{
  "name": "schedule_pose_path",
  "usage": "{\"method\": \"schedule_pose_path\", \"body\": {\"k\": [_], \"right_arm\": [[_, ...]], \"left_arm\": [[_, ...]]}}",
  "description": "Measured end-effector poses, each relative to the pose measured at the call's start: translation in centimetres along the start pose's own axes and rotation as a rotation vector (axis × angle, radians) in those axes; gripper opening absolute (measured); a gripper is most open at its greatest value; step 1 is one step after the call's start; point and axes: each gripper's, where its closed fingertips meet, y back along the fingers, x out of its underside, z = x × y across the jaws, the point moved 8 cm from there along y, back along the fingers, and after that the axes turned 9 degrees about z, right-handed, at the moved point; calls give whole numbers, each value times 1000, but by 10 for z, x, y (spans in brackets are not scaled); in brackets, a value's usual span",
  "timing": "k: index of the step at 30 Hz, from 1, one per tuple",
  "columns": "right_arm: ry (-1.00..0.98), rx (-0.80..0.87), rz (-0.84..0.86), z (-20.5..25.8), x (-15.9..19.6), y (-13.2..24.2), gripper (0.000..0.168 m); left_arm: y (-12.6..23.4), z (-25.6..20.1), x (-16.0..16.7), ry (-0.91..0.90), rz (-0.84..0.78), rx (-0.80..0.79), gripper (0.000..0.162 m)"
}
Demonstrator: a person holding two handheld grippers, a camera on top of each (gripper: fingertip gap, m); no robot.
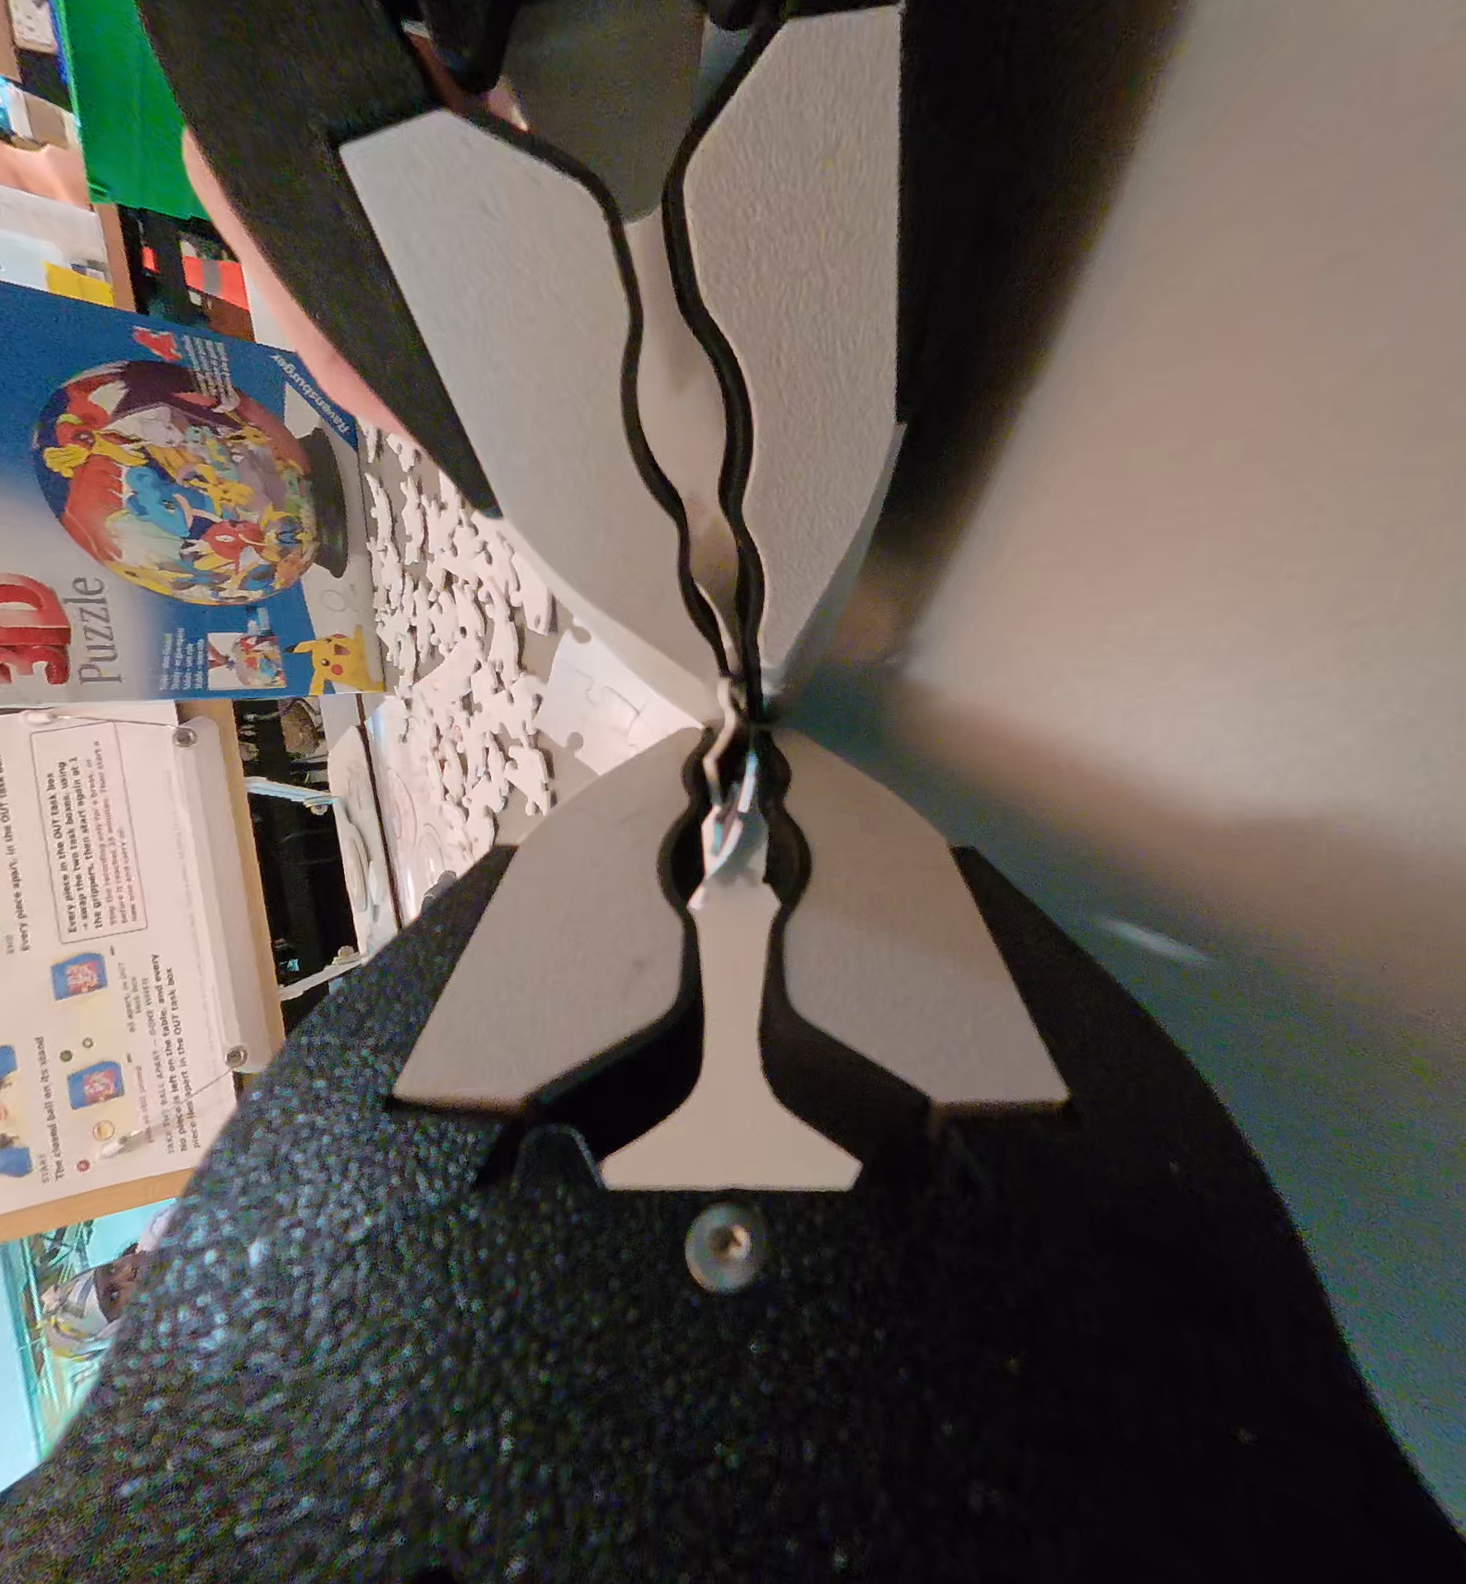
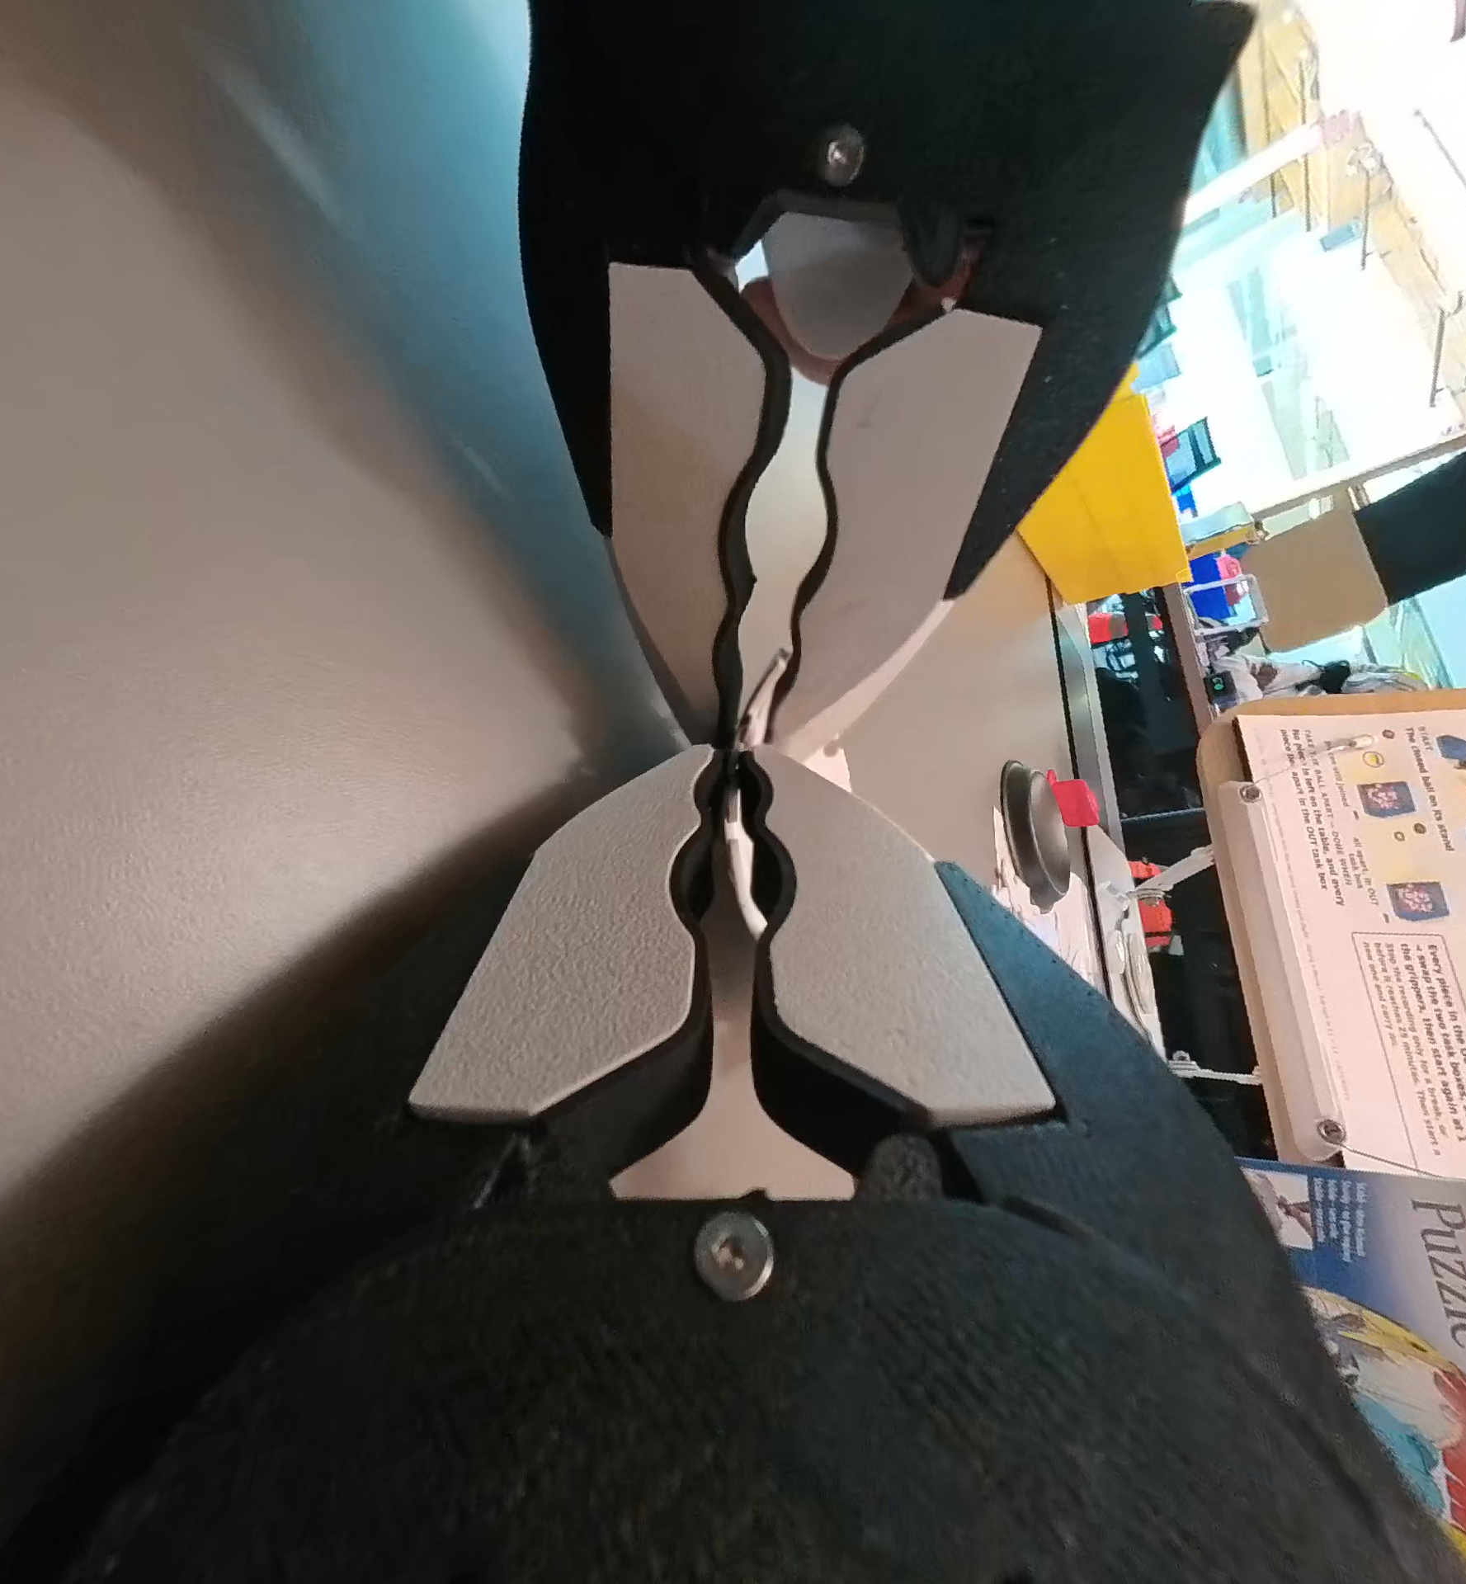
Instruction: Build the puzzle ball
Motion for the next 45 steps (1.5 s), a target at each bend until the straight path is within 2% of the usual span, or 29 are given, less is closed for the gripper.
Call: {"method": "schedule_pose_path", "body": {"k": [4, 5, 6, 11, 14, 16, 20, 24, 27, 34, 37, 38, 40, 41, 45], "right_arm": [[10, 28, -25, 0, 1, 1, 5], [21, 47, -25, -1, 1, 1, 8], [26, 75, -23, -2, 2, 1, 22], [28, 92, -4, -4, 5, 1, 24], [72, 96, 18, -3, 5, -1, 20], [110, 54, 37, 3, 4, -3, 3], [109, 63, 37, 2, 3, -3, 2], [109, 65, 48, 2, 4, -3, 2], [114, 64, 47, 2, 4, -3, 2], [80, 69, 18, -1, 2, -1, 2], [86, 65, 18, 1, 2, -2, 5], [97, 78, 19, 1, 3, -1, 7], [89, 142, 4, -3, 2, 0, 30], [83, 149, 0, -4, 2, 1, 34], [59, 138, -31, -4, 2, 2, 37]], "left_arm": [[1, 0, 2, 53, -35, 12, 4], [2, -1, 3, 52, -41, 18, 2], [2, -1, 4, 46, -41, 19, 2], [2, -2, 3, -9, -31, 3, 2], [3, -1, 4, -38, -30, 5, 2], [4, -1, 4, -53, -33, 10, 2], [5, 1, 5, -60, -49, 13, 4], [9, 4, 7, -36, -49, -3, 25], [9, 3, 10, -18, -58, 15, 29], [5, -2, 3, -69, -69, 44, 19], [3, 1, 3, -77, -58, 37, 3], [3, 1, 3, -76, -57, 41, 2], [2, 1, 2, -77, -60, 63, 2], [1, 1, 2, -78, -61, 69, 2], [3, 2, 1, -89, -67, 100, 1]]}}
